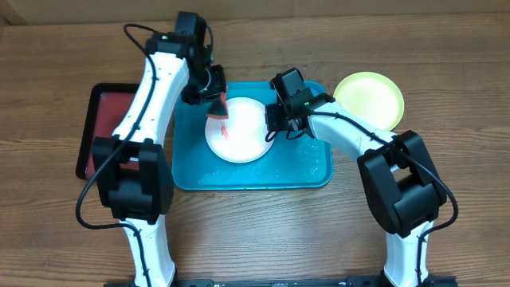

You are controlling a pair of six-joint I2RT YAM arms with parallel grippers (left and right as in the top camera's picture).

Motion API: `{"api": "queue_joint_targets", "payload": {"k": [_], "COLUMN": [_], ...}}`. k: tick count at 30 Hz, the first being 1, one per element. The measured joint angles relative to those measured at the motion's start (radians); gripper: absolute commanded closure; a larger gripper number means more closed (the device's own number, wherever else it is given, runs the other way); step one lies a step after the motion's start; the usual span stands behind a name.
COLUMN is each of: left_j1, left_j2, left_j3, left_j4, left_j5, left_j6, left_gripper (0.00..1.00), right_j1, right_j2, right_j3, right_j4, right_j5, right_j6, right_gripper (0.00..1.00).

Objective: Clean dirty plates on tray and stack at the side
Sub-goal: 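Scrub the white plate with the sponge while the right gripper holds it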

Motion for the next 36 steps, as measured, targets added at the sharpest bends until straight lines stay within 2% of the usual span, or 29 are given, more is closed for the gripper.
{"api": "queue_joint_targets", "payload": {"k": [1, 4, 6, 17, 25, 36], "left_j1": [-0.009, -0.036, -0.053, -0.108, -0.109, -0.113], "left_j2": [0.0, 0.0, 0.0, 0.0, -0.002, -0.023], "left_j3": [-0.014, -0.069, -0.105, -0.241, -0.368, -0.381], "left_j4": [0.013, 0.048, 0.084, 0.272, 0.388, 0.328], "left_j5": [0.0, 0.0, 0.0, 0.0, 0.003, -0.18], "left_j6": [-0.009, -0.033, -0.047, -0.166, -0.193, -0.176], "left_gripper": [0.96, 0.96, 0.96, 0.96, 0.96, 0.96], "right_j1": [0.0, 0.0, 0.0, 0.003, 0.002, 0.002], "right_j2": [0.006, 0.022, 0.023, 0.025, 0.025, 0.025], "right_j3": [0.0, 0.002, 0.002, 0.002, 0.002, 0.002], "right_j4": [0.001, 0.004, 0.001, -0.002, -0.006, -0.006], "right_j5": [0.001, 0.003, 0.002, -0.005, -0.008, -0.009], "right_j6": [-0.001, -0.006, -0.005, 0.031, 0.038, 0.038], "right_gripper": [0.72, 0.85, 0.89, 0.9, 0.9, 0.9]}}
